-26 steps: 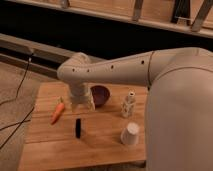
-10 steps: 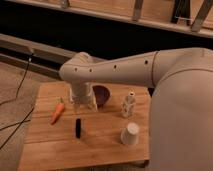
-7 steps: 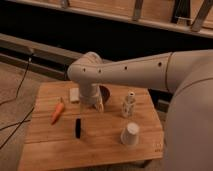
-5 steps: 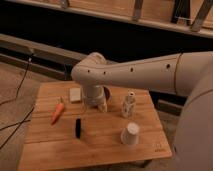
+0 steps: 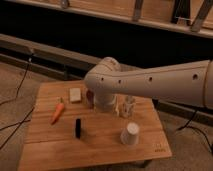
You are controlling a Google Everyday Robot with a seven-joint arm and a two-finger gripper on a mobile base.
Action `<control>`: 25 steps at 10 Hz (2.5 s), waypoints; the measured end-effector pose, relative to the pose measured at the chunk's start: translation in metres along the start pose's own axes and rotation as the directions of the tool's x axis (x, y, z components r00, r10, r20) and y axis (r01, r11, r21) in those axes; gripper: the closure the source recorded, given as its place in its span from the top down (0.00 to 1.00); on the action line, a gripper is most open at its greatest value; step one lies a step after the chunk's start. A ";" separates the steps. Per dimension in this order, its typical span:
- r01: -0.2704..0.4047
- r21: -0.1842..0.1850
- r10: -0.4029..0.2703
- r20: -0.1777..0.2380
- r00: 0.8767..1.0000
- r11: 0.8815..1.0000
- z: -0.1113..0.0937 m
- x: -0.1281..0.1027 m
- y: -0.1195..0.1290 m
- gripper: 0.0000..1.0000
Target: Place the ceramic cup over the eraser
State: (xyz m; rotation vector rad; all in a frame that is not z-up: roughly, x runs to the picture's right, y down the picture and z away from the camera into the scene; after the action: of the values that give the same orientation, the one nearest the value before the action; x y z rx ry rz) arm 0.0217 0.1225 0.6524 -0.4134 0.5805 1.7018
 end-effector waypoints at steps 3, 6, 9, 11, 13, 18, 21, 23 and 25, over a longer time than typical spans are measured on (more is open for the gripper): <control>-0.064 -0.006 0.064 0.043 0.997 0.998 -0.007 0.012 -0.022 0.65; -0.104 0.002 0.104 0.024 0.994 0.995 0.009 0.030 -0.046 0.65; -0.170 0.015 0.170 -0.025 0.985 0.985 0.030 0.036 -0.075 0.65; -0.194 0.028 0.195 -0.054 0.979 0.981 0.039 0.029 -0.089 0.65; -0.215 0.038 0.217 -0.082 0.973 0.976 0.047 0.023 -0.099 0.65; -0.255 0.011 0.254 -0.131 0.958 0.967 0.075 0.007 -0.105 0.65; -0.270 -0.009 0.265 -0.157 0.951 0.963 0.095 0.006 -0.106 0.65; -0.276 -0.010 0.270 -0.174 0.947 0.961 0.104 0.010 -0.109 0.65; -0.284 -0.010 0.277 -0.190 0.942 0.959 0.112 0.013 -0.113 0.65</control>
State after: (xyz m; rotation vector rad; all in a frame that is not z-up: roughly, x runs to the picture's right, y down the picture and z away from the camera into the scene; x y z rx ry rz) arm 0.1335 0.2149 0.7182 -0.5411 0.7754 1.9616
